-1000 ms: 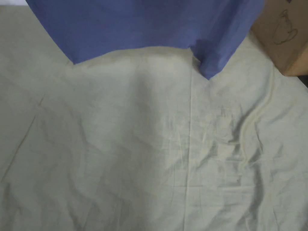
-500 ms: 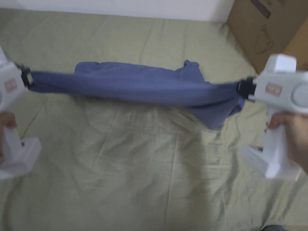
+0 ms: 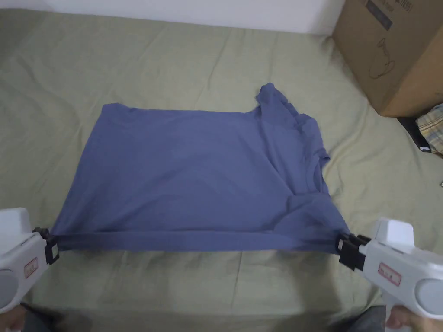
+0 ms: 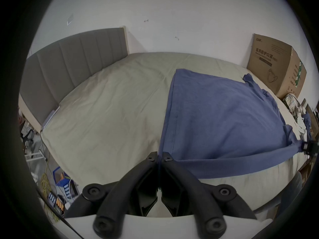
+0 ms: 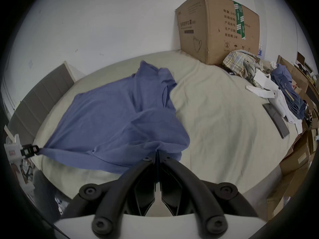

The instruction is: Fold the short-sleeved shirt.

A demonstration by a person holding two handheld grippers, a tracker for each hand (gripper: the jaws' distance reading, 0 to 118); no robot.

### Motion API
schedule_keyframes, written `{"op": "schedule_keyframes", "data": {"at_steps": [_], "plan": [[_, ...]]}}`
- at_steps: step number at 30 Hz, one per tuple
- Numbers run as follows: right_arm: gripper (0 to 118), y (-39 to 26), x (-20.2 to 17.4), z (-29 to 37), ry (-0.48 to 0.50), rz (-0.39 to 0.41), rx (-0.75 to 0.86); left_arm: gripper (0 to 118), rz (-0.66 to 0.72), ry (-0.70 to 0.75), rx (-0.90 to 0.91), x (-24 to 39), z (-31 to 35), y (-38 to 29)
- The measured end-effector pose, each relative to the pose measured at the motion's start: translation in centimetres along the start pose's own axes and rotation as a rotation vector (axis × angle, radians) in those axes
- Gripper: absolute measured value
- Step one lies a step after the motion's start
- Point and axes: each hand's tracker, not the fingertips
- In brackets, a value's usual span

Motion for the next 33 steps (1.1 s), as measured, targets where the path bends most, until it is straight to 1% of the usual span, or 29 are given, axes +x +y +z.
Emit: {"op": "schedule_keyframes", "data": {"at_steps": [2,3,5,6,7,8,9,10,11,12,14,16,18,20,21,22,24,25,26,27,28,29,30,31,32,33], "plan": [[2,-1.2,0.0,-0.1,-0.008,0.03,-0.021,0,-0.022,0.021,-0.028,0.0,0.2,-0.5],[2,-1.7,0.0,-0.2,-0.007,0.031,-0.031,0,-0.027,0.04,-0.035,0.0,0.2,-0.9],[2,-2.0,-0.3,-0.5,-0.012,0.027,-0.045,0,-0.017,0.032,-0.048,0.0,0.0,-0.7],[2,-1.8,-0.6,-0.4,-0.015,0.03,-0.044,14,-0.013,0.037,-0.047,0.1,-0.1,-0.5],[5,-1.3,-0.7,-0.3,-0.017,0.026,-0.048,31,-0.007,0.045,-0.049,-0.1,0.0,-0.4],[22,-0.9,-0.6,-0.2,-0.03,0.023,-0.055,55,0.004,0.061,-0.048,-0.3,0.1,-0.3],[60,-0.5,-0.4,0.2,-0.038,0.019,-0.052,85,0.031,0.069,-0.03,-0.7,0.3,-0.1],[83,-0.1,-0.2,0.7,-0.051,0.021,-0.05,103,0.073,0.065,-0.006,-1.2,0.6,0.2],[97,0.5,0.1,1.4,-0.057,0.016,-0.051,116,0.108,0.061,0.007,-1.8,1.3,0.6],[102,1.1,0.3,2.4,-0.067,0.005,-0.032,118,0.145,0.055,0.032,-2.2,1.9,1.1],[102,2.5,0.9,4.4,-0.07,-0.009,0.048,118,0.207,0.008,0.124,-2.9,3.4,2.4],[102,4.1,0.9,6.4,-0.079,-0.015,0.142,118,0.203,-0.021,0.23,-2.7,5.0,3.8],[102,5.1,0.2,8.4,-0.088,-0.022,0.266,118,0.165,-0.024,0.343,-1.7,6.3,5.0],[102,5.5,-0.8,10.0,-0.07,-0.006,0.412,118,0.121,-0.028,0.459,-0.3,7.3,5.5],[104,5.5,-1.3,10.4,-0.066,0.014,0.469,118,0.093,-0.035,0.488,0.4,7.5,5.6],[105,5.3,-3.2,11.3,-0.075,0.038,0.522,118,0.064,-0.043,0.515,1.2,7.8,5.7],[106,5.0,-4.4,11.7,-0.091,0.063,0.587,118,0.022,-0.043,0.538,2.4,7.9,5.4],[105,4.9,-4.5,11.5,-0.088,0.055,0.587,115,-0.001,-0.05,0.55,3.1,8.0,5.3],[105,4.8,-4.3,11.2,-0.081,0.046,0.579,109,-0.014,-0.053,0.555,3.6,8.0,5.1],[103,4.7,-4.5,11.2,-0.065,0.033,0.57,97,-0.028,-0.065,0.556,3.9,8.0,4.9],[102,4.6,-4.8,11.0,-0.048,0.015,0.558,92,-0.037,-0.071,0.557,4.3,8.1,4.8],[102,4.5,-5.5,11.1,-0.04,0.012,0.556,92,-0.045,-0.079,0.564,4.6,8.2,4.6],[93,4.3,-6.5,11.4,-0.039,0.02,0.558,73,-0.052,-0.087,0.567,4.9,8.2,4.5],[74,4.2,-7.0,11.4,-0.048,0.029,0.557,50,-0.063,-0.094,0.564,5.0,8.2,4.4],[48,4.1,-7.4,11.4,-0.064,0.041,0.556,30,-0.07,-0.099,0.558,5.2,8.1,4.4],[12,4.0,-7.7,11.4,-0.066,0.046,0.556,11,-0.076,-0.111,0.553,5.3,8.0,4.3]]}}
